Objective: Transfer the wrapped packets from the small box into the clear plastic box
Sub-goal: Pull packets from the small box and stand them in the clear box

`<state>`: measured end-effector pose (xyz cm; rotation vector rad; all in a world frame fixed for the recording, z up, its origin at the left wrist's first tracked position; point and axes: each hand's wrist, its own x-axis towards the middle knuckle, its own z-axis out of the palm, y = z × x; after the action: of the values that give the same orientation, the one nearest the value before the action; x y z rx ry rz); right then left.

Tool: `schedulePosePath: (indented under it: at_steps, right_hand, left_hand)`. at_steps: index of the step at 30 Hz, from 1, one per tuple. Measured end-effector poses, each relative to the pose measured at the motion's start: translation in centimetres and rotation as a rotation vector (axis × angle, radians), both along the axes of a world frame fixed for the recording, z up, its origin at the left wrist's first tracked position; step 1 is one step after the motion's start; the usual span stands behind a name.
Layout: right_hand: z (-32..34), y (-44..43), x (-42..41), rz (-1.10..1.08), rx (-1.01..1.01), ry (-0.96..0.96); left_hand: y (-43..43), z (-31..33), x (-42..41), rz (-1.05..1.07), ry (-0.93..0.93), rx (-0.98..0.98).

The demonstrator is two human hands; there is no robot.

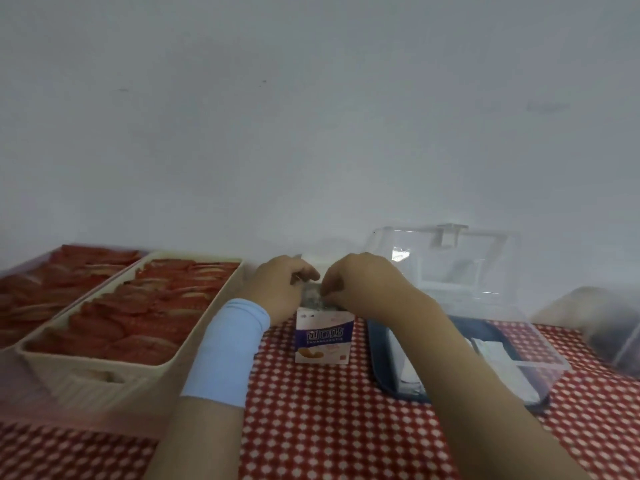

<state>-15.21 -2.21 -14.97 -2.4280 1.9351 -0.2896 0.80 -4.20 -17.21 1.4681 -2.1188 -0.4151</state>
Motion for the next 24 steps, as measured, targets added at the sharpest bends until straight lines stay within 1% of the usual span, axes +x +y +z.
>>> schedulePosePath:
  at_steps: [4,7,9,11,15,18,21,24]
  right_hand:
    - [-0.7,-0.6,0.3,-0.033,-0.010,0.074]
    - [-0.9,-0.8,-0.2,-0.060,-0.031,0.029]
    - [-0.8,-0.8,-0.6,-0.070,-0.039,-0.084]
    - [-0.5,-0.6,-1.2,-0.046,-0.060,-0.240]
    - [-0.4,-0.5,-2.0,0.018,-0.167,-0.439]
    - [-0.6,-0.3,-2.0,0.078,-0.221,-0.631]
    - [-0.3,0.1,-1.7,0.144,-0.173,-0.757]
    - [0.1,0.3,-1.5,0.132,-0.165,-0.886]
  left_hand:
    - [-0.1,-0.2,0.1,0.023,0.089,0.003]
    - [-0.3,-0.4,0.1,0.022,0.094,-0.027]
    - [-0.3,-0.3,0.1,0.007,0.095,-0.038]
    - [-0.1,0.0,-0.1,-0.022,0.099,-0.022]
    - [0.3,0.3,-0.4,-0.079,0.167,0.036]
    - [0.1,0.2,-0.8,-0.048,0.271,0.009]
    - [-0.2,0.1,-0.6,-0.042,0.415,-0.002]
    - [-0.6,0.1,0.3,-0.089,0.519,0.098]
